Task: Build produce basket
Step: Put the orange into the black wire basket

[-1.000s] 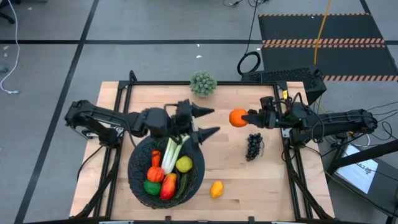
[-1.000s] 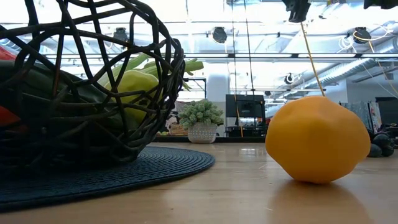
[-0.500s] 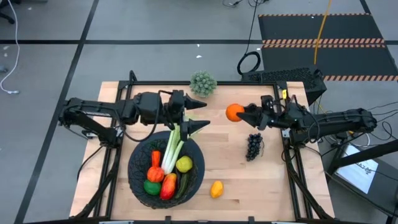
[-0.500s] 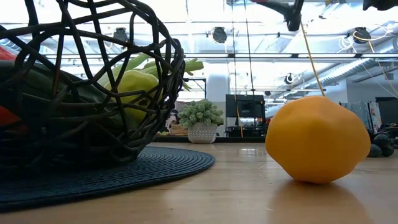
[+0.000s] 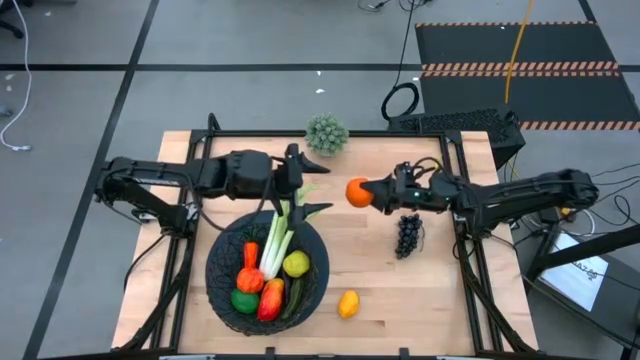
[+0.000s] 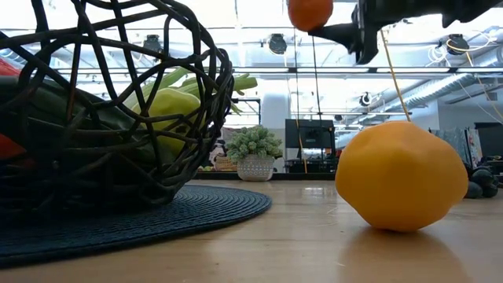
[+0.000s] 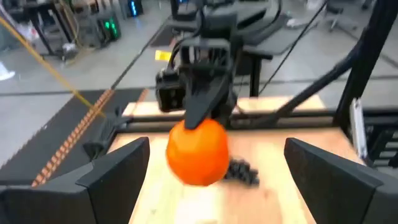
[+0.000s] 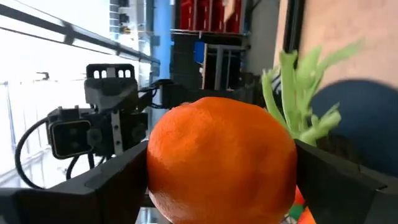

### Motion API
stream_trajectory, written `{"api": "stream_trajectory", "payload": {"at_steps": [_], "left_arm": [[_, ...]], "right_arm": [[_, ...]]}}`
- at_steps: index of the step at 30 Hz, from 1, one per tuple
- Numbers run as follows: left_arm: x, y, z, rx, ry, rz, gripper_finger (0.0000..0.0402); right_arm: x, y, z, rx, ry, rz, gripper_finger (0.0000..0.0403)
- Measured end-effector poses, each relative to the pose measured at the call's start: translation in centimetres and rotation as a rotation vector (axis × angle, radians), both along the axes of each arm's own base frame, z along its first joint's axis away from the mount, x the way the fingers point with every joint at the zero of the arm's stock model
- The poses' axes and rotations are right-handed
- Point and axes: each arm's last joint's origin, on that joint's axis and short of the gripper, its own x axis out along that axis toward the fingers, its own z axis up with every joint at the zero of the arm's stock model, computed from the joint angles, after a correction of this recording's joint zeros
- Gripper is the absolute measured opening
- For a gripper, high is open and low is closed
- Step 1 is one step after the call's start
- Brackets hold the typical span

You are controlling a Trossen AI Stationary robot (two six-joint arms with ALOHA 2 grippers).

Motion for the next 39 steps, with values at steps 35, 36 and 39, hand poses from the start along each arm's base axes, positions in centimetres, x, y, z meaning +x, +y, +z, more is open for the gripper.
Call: {"api": "stream_trajectory", "payload": {"at_steps": [35,36,39], "left_arm": [[6.0,1.8,-5.9,-0.082,0.108,0.007,0.0399],[6.0,1.8,-5.8,-0.087,0.104,0.007,0.0397],[6.0,1.8,-5.6,-0.089,0.09,0.013,0.0379]], "right_arm": [[2.8,0.7,-0.9,-0.056,-0.127,0.056,0.035],[2.8,0.7,-0.8,-0.057,-0.128,0.066,0.035],[2.8,0.7,-0.8,-0.063,-0.128,0.07,0.035]]}}
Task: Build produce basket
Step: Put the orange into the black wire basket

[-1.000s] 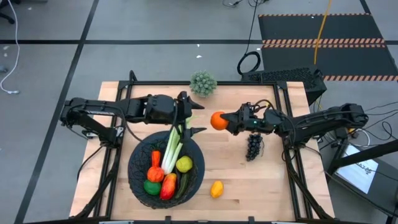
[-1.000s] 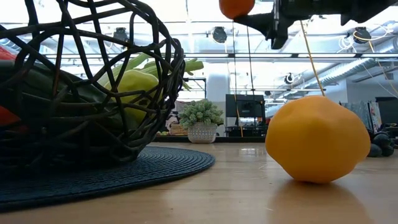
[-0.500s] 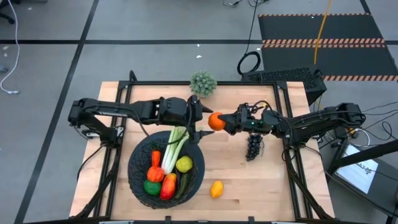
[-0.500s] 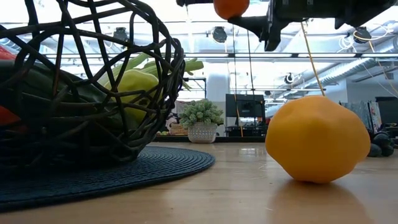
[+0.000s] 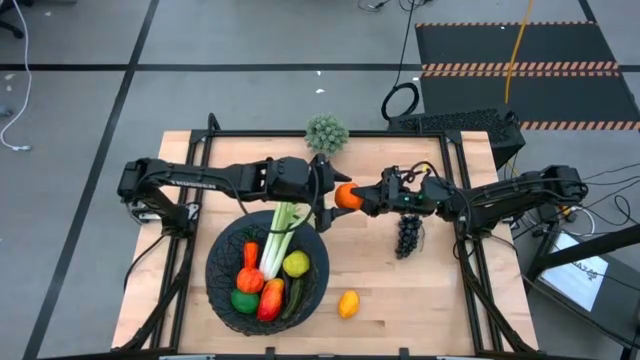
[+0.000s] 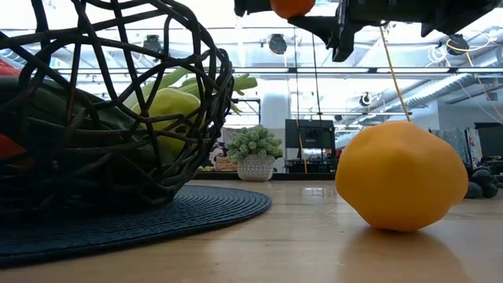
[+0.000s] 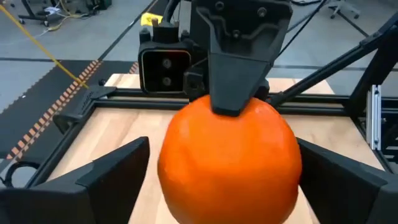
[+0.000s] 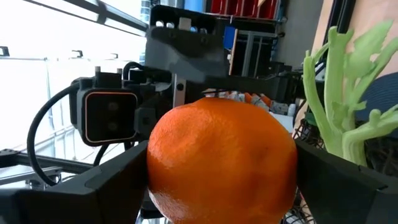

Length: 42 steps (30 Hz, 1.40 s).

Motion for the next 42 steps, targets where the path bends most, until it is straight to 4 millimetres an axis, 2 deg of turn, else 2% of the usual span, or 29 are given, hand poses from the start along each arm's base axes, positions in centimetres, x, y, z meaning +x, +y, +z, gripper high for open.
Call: {"api": "stream_trajectory", "payload": {"at_steps": [8,13,18,23,25,31,34,38,42], "left_arm": [[-0.2,-0.2,0.4,-0.001,-0.014,-0.002,0.0309],[-0.5,-0.6,0.9,-0.044,-0.033,0.006,0.0309],[-1.4,-0.9,1.6,-0.102,-0.036,0.016,0.0313],[-3.7,-1.6,2.5,-0.151,0.042,0.016,0.0306],[-4.7,-2.0,1.8,-0.165,0.155,0.019,0.031],[-7.6,-4.7,1.3,-0.294,0.369,-0.016,0.0317],[-9.2,-6.5,0.2,-0.34,0.533,-0.014,0.0308],[-10.5,-9.1,-0.3,-0.398,0.636,-0.017,0.0307],[-10.6,-11.6,-1.6,-0.457,0.678,0.009,0.032]], "right_arm": [[-0.1,0.0,0.4,-0.046,-0.04,0.007,0.0355],[-0.3,0.0,0.8,-0.069,-0.068,0.02,0.0392],[-0.4,-0.1,1.1,-0.061,-0.087,0.035,0.0393],[-1.0,-0.4,1.7,-0.069,-0.114,0.069,0.0397],[-1.2,-0.7,2.0,-0.075,-0.125,0.082,0.0397],[-2.8,-1.2,1.2,-0.085,-0.078,0.122,0.0394],[-3.7,-1.1,0.8,-0.085,-0.077,0.122,0.0394],[-4.8,-1.1,0.4,-0.086,-0.088,0.124,0.0393],[-5.7,-1.0,0.0,-0.088,-0.097,0.133,0.0393]]}}
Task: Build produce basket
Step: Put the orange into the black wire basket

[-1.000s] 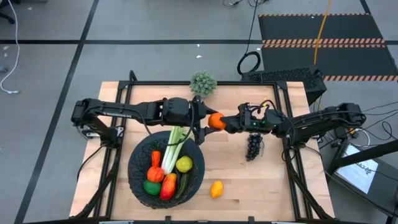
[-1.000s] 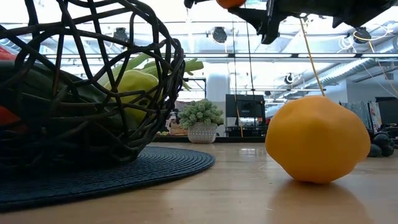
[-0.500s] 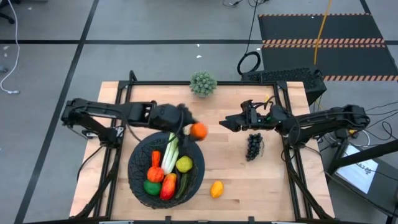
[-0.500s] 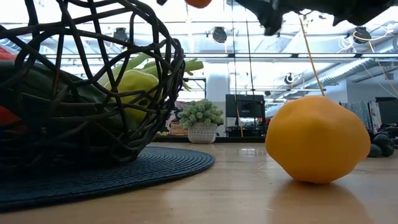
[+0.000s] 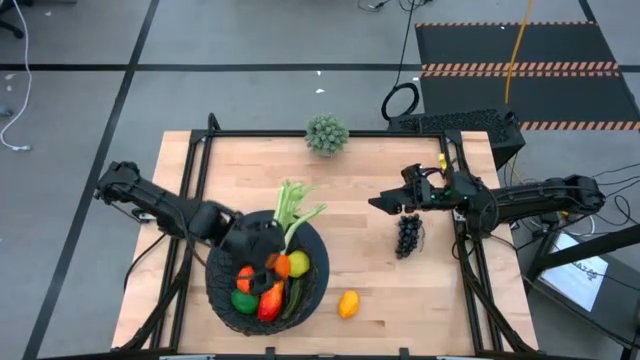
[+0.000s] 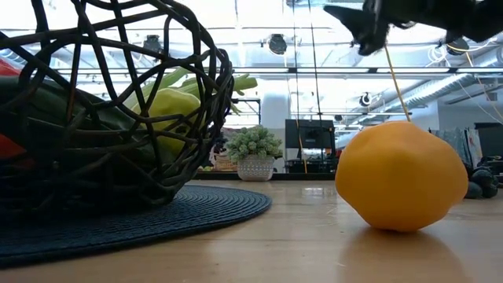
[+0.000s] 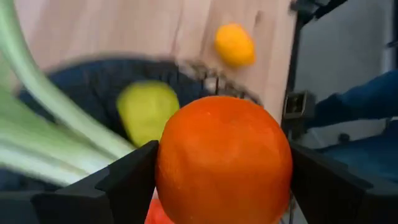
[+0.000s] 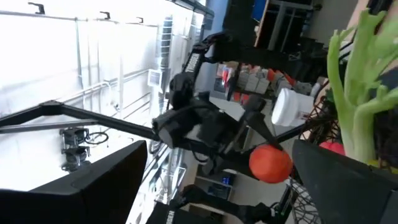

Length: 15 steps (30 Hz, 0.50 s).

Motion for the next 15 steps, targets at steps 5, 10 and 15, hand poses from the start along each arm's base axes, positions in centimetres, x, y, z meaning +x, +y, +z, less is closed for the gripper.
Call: {"api": "stream_trajectory", "payload": {"at_steps": [5,10,15], "left_arm": [[0.3,-2.4,-1.8,-0.102,0.002,0.07,0.0315],[1.3,-4.3,-3.6,-0.206,-0.066,0.129,0.0309],[2.2,-5.3,-5.9,-0.193,-0.034,0.174,0.0327]], "right_arm": [[-0.9,0.2,0.2,-0.012,-0.034,0.042,0.0393],[-1.3,0.4,0.5,-0.033,-0.046,0.115,0.0393],[-1.5,0.5,0.6,-0.047,-0.046,0.168,0.0393]]}}
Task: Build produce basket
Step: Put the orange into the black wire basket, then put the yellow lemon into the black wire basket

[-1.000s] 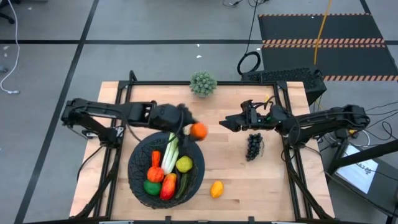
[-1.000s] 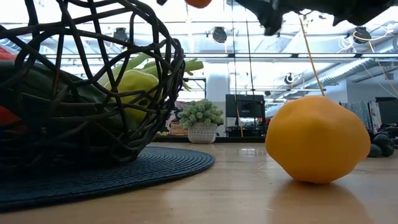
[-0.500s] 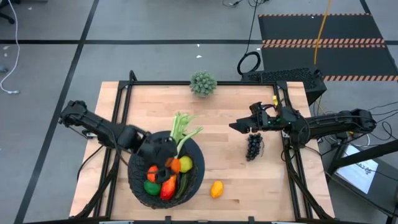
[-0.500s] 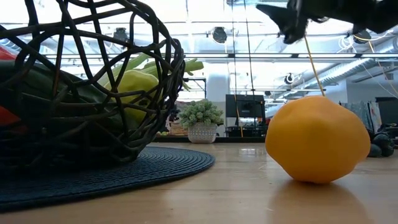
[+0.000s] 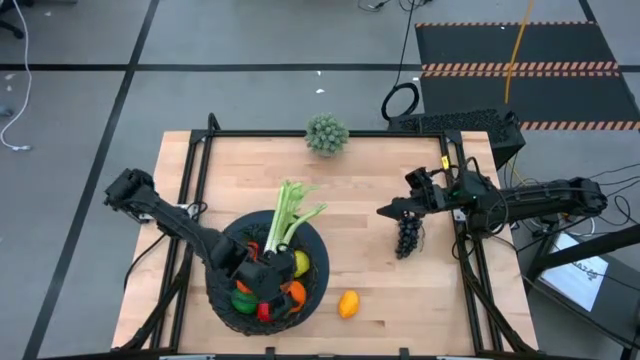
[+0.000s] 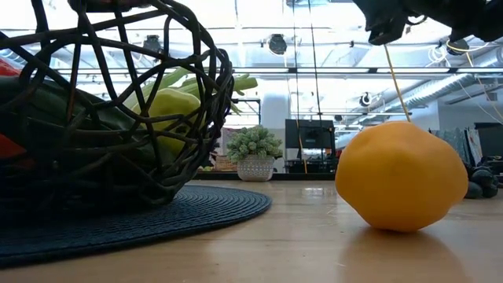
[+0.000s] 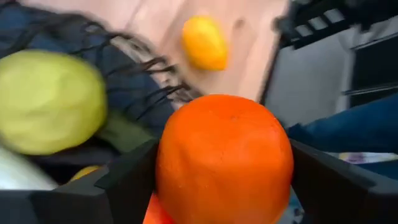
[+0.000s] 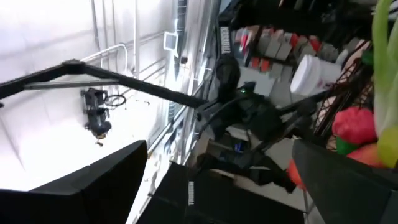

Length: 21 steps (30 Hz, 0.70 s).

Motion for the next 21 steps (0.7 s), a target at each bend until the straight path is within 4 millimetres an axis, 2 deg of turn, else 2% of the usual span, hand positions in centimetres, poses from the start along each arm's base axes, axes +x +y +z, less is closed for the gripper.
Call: {"api": "stream_trajectory", "payload": {"at_steps": [6,11,15,21], "left_arm": [[0.4,-0.2,-1.5,0.049,0.055,0.021,0.0352],[0.7,0.6,-1.2,0.067,0.035,0.078,0.037],[0.9,1.4,-0.4,0.047,0.025,0.122,0.0366],[1.6,2.9,1.9,-0.037,-0.043,0.207,0.0329]], "right_arm": [[-0.2,0.2,-0.2,-0.016,0.033,0.065,0.0393],[-0.2,0.4,-0.3,-0.005,0.056,0.148,0.0393],[-0.3,0.5,-0.4,0.003,0.072,0.189,0.0393],[-0.2,0.7,-0.6,0.016,0.089,0.164,0.0392]]}}
